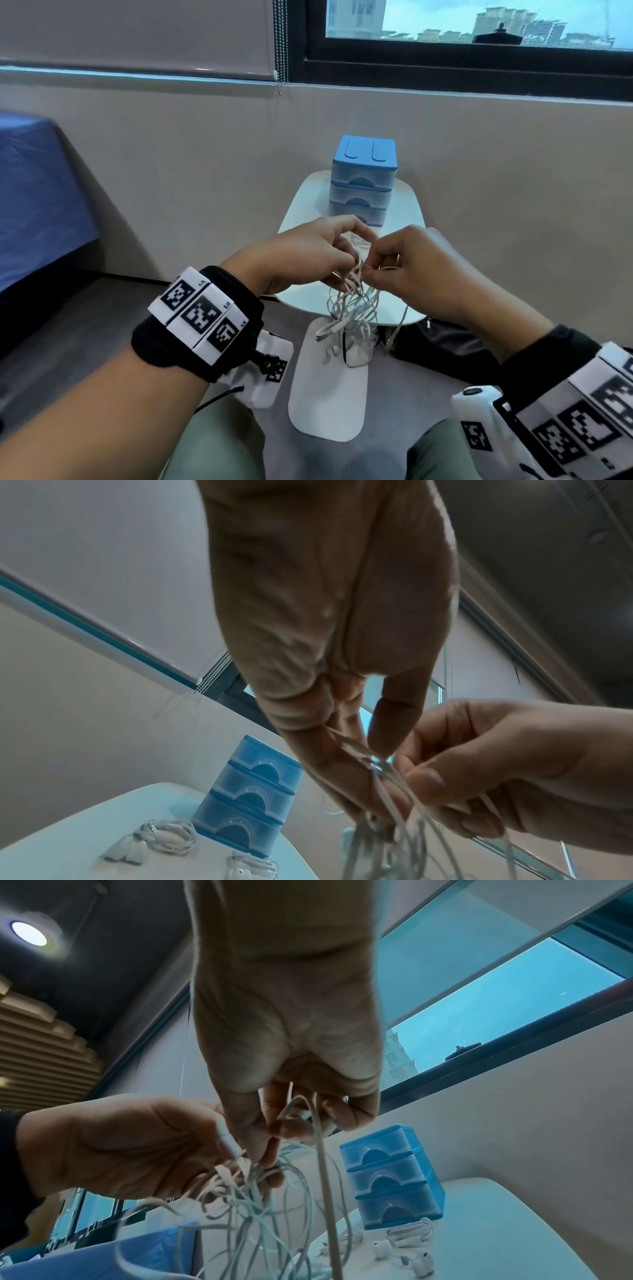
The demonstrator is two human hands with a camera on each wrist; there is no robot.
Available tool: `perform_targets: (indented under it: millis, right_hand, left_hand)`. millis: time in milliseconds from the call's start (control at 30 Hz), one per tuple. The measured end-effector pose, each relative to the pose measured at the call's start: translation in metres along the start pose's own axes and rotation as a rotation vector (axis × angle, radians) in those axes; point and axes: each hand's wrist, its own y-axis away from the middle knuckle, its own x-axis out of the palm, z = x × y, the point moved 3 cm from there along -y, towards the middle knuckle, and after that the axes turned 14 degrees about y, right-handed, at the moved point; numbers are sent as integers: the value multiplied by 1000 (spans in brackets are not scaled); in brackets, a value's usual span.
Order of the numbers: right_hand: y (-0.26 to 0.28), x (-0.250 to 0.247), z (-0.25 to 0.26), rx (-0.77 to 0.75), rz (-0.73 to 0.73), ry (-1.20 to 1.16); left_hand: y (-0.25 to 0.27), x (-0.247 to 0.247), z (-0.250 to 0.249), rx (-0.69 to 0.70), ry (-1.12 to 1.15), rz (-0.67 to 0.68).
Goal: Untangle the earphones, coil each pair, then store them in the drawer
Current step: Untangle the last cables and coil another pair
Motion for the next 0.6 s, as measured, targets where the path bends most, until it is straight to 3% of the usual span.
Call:
perform_targets:
  millis: [167,400,600]
  right_hand:
    - [-1,13,-2,60,-74,-41]
    - [3,7,0,88,-170,-89]
    - [0,13,1,91,-153,-138]
  left_hand:
    - [-3,4,0,35,-48,-67]
    - [-1,2,-3,61,55,-136]
    - [-5,6,-3,86,66,-149]
